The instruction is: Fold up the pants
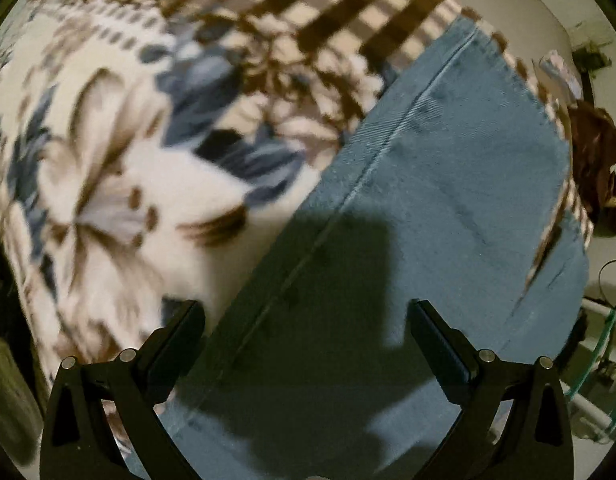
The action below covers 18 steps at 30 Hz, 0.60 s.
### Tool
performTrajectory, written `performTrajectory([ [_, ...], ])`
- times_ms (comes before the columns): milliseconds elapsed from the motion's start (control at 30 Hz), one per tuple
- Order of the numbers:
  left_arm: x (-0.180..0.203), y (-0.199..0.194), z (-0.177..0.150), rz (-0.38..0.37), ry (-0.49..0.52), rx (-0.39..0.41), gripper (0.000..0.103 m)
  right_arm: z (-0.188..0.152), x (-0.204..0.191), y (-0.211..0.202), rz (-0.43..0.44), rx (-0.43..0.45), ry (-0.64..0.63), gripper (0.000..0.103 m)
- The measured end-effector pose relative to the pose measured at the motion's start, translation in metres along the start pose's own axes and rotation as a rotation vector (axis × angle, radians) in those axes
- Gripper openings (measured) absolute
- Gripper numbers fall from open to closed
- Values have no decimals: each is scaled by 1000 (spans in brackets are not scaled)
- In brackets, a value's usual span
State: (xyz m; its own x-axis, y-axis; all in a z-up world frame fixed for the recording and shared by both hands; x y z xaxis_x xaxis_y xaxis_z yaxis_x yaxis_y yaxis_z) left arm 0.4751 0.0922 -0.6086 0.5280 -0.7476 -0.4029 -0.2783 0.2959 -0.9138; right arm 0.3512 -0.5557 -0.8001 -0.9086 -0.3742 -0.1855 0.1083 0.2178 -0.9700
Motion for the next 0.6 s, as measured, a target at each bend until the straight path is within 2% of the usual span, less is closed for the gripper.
performTrajectory([
  [33, -5, -5, -1, 11, -10, 14, 40, 1, 0, 3, 0, 1, 3, 102],
  [67, -9, -7, -2, 11, -24, 18, 35, 1, 0, 4, 1, 5, 5, 102],
  [167, -19, -13, -9, -54, -63, 18, 28, 3, 0, 5, 7, 13, -4, 93],
  [233, -23, -24, -14, -81, -65, 39, 23, 3, 0, 2, 15, 13, -7, 70],
  [267, -25, -29, -15, -89, -63, 51, 23, 3, 1, 0, 23, 14, -8, 63],
  [333, -32, -44, -24, -117, -62, 83, 21, 3, 1, -6, 57, 13, -11, 29],
  [400, -42, -58, -29, -144, -55, 108, 20, -1, 0, -16, 91, 7, -20, 10],
  [600, -100, -106, -75, -226, -20, 191, 18, -33, 13, -71, 176, 53, -99, 7],
])
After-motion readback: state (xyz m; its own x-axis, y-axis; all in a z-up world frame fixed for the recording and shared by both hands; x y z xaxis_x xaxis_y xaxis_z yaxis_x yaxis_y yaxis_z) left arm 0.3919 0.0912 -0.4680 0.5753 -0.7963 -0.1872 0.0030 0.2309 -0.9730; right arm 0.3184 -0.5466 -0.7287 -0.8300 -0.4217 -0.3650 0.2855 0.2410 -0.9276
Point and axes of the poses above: each gripper's, at about its wrist camera, not at the fingertips, and y roughly the way its jaws point, x to its right, z to its top, the point moved 7 cm from there along y, roughly the way its jaws point, and after that the axes turned 14 degrees about z, right-handed, at the moved point
